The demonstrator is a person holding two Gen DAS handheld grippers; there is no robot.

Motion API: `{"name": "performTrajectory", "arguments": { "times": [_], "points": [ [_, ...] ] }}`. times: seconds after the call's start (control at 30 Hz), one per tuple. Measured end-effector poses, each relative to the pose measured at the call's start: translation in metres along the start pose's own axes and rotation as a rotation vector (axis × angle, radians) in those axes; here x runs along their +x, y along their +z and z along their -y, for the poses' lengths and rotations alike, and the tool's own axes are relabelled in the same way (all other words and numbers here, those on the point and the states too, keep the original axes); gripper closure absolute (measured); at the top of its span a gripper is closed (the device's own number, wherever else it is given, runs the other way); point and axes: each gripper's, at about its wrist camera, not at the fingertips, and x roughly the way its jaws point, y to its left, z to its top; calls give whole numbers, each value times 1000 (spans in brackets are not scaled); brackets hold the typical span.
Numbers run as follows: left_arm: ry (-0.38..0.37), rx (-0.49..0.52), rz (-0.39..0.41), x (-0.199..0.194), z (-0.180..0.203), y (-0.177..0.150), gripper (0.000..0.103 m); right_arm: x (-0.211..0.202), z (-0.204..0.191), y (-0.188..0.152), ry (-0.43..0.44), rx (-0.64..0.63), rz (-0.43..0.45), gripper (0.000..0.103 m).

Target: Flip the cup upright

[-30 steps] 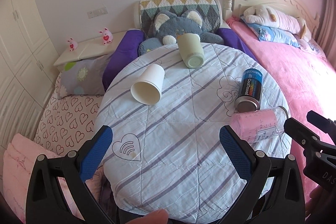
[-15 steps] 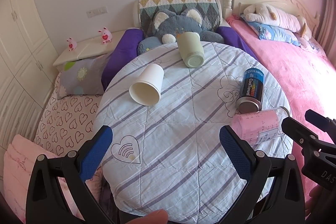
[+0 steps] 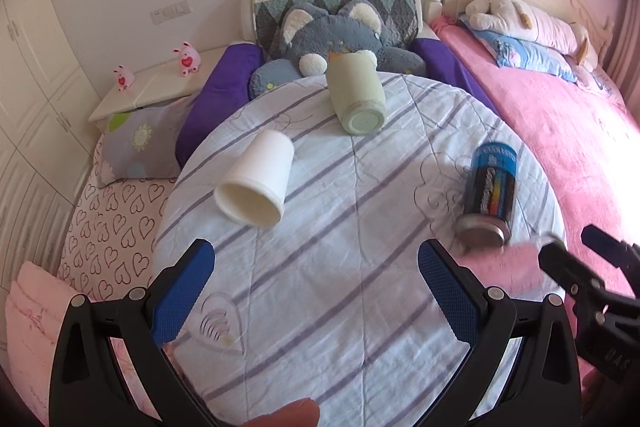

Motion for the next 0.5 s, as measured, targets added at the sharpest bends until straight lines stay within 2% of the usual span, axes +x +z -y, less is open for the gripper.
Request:
{"name": "performTrajectory", "arguments": {
  "times": [0.13, 0.5],
  "points": [
    [2, 2, -5, 23, 8, 28, 0, 16, 7, 15, 6, 6, -4, 19],
    [-16, -11, -83, 107, 28, 106, 0, 75, 28, 65, 17, 24, -49, 19]
  ]
}}
